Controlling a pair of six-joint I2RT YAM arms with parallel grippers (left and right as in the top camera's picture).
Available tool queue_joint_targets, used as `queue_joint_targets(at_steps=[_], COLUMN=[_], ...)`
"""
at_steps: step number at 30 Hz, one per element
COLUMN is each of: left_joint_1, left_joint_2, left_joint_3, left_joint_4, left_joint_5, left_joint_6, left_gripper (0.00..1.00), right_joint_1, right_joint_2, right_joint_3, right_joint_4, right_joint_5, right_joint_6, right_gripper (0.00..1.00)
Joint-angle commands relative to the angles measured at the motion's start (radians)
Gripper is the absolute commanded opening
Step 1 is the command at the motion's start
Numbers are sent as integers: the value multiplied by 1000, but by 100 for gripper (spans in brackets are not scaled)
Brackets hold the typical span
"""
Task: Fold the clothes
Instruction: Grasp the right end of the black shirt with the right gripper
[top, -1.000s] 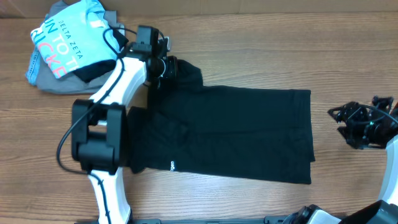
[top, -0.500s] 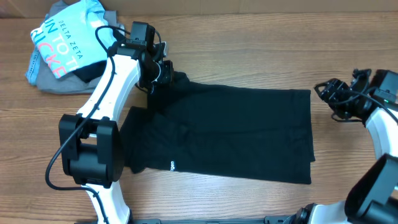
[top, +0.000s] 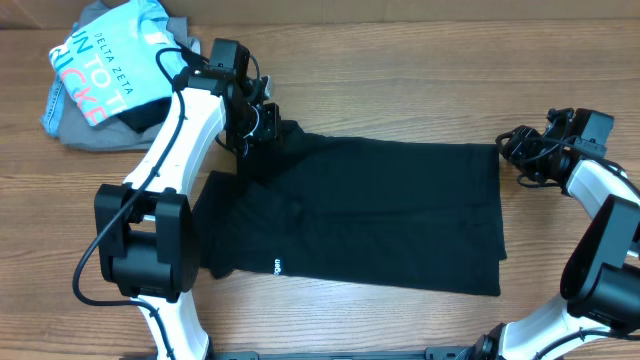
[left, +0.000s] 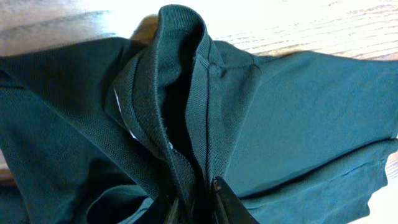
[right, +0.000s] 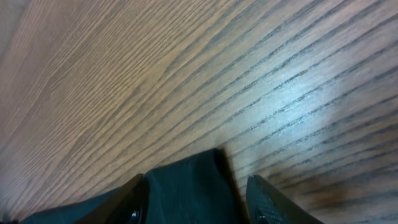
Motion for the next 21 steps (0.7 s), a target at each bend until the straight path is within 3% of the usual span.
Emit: queue_joint_targets(at_steps=[1,14,16,18,21], left_joint_1=[-10,-15,-15,-15,-15], left_joint_2=[-10,-10,-10,-10,-10], left_joint_3=[10,10,10,10,10], left_joint_4=[-13,-13,-13,-16,-16], left_joint_5=[29,56,56,56,56], left_joint_6=[19,15,15,15,16], left_gripper=[18,19,19,19,19], right_joint_1=[18,73,73,73,64], right_joint_2=[8,98,111,110,96], right_joint_3=[18,18,18,20,37], right_joint_4=[18,27,27,29,21], right_joint_5=[12,104,103,93,27], right_joint_6=[0,25,43,47,47], right_gripper=[54,58,50,33,18])
